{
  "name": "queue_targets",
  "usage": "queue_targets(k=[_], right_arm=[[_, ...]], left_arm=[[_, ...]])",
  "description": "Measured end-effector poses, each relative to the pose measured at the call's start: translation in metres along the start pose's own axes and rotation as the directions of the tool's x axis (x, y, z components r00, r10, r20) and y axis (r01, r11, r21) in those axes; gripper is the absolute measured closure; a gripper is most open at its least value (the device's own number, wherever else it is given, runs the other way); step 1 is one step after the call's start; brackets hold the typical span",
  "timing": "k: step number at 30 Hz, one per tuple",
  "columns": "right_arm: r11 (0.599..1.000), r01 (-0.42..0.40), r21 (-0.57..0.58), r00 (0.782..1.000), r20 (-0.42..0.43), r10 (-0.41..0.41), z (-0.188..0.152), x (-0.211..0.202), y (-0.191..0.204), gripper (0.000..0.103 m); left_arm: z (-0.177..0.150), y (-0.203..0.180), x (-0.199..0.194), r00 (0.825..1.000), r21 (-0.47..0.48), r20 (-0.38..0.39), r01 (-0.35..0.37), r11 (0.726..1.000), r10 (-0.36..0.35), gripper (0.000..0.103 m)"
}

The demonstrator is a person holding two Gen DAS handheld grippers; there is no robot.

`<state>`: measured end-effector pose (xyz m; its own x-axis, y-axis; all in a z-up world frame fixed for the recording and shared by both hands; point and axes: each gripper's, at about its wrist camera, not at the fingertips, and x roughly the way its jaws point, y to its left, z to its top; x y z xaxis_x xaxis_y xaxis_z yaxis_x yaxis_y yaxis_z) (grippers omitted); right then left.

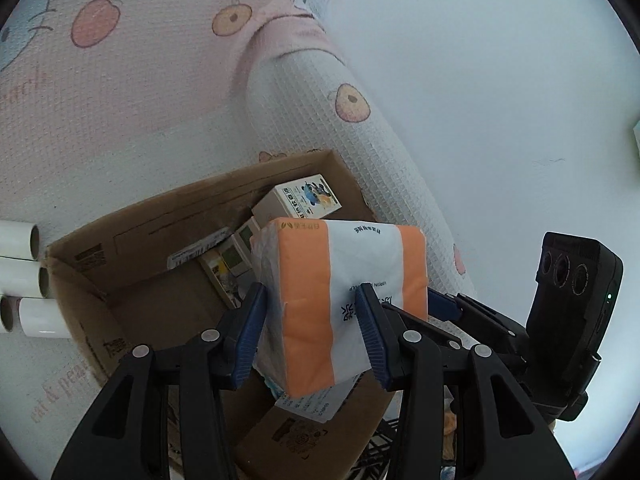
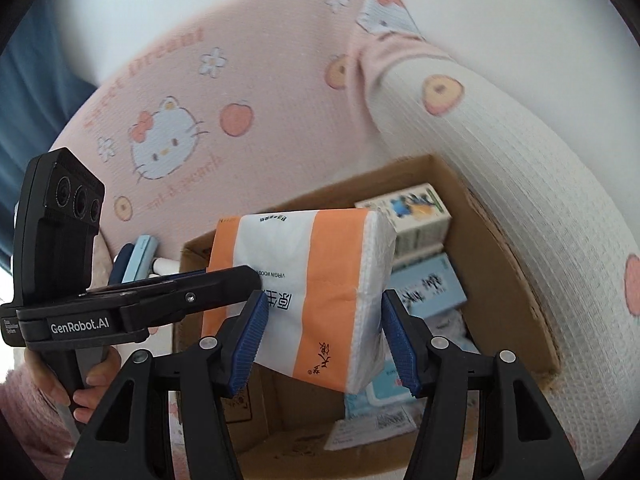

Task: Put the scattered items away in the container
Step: 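Lift the tissue pack with both grippers and carry it over the carton, then lower the tissue pack with both grippers into the carton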

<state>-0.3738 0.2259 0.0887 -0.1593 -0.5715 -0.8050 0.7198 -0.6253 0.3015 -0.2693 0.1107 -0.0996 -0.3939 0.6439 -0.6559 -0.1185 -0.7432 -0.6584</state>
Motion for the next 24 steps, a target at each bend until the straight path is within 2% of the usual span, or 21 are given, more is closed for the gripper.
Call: queue_targets(k=[5, 7, 11, 16, 19, 22, 24], right_arm=[[0.998, -0.026, 0.052, 0.993, -0.111, 0.032, 0.001, 0.017, -0.026, 0.047], [0.996, -0.04, 0.075, 0.981, -0.187, 0.054, 0.002, 0.028, -0.037, 0.047], [0.995, -0.067, 0.077, 0.946, -0.311, 0.088, 0.002, 0.047, -0.052, 0.047], [0.998, -0.043, 0.049, 0.913, -0.404, 0.059, 0.003, 0.063, -0.065, 0.047], [0.999, -0.053, 0.006, 0.871, -0.489, 0.049, 0.003, 0.075, -0.072, 0.047], [0.998, -0.042, -0.051, 0.843, -0.538, 0.008, 0.007, 0.084, -0.078, 0.047], [0.996, -0.031, -0.079, 0.824, -0.566, -0.019, 0.009, 0.089, -0.082, 0.047]], left_arm=[[0.001, 0.0, 0.027, 0.992, -0.062, -0.123, -0.039, 0.997, 0.031, 0.053], [-0.002, 0.004, 0.038, 0.984, -0.099, -0.172, -0.063, 0.993, 0.045, 0.053], [-0.006, 0.012, 0.061, 0.97, -0.184, -0.239, -0.087, 0.979, 0.041, 0.053], [-0.013, 0.02, 0.085, 0.96, -0.267, -0.278, -0.079, 0.961, 0.001, 0.053], [-0.02, 0.024, 0.099, 0.953, -0.314, -0.303, -0.091, 0.945, -0.009, 0.053], [-0.026, 0.027, 0.111, 0.947, -0.343, -0.32, -0.09, 0.935, -0.027, 0.054], [-0.028, 0.029, 0.122, 0.937, -0.363, -0.348, -0.096, 0.927, -0.039, 0.055]])
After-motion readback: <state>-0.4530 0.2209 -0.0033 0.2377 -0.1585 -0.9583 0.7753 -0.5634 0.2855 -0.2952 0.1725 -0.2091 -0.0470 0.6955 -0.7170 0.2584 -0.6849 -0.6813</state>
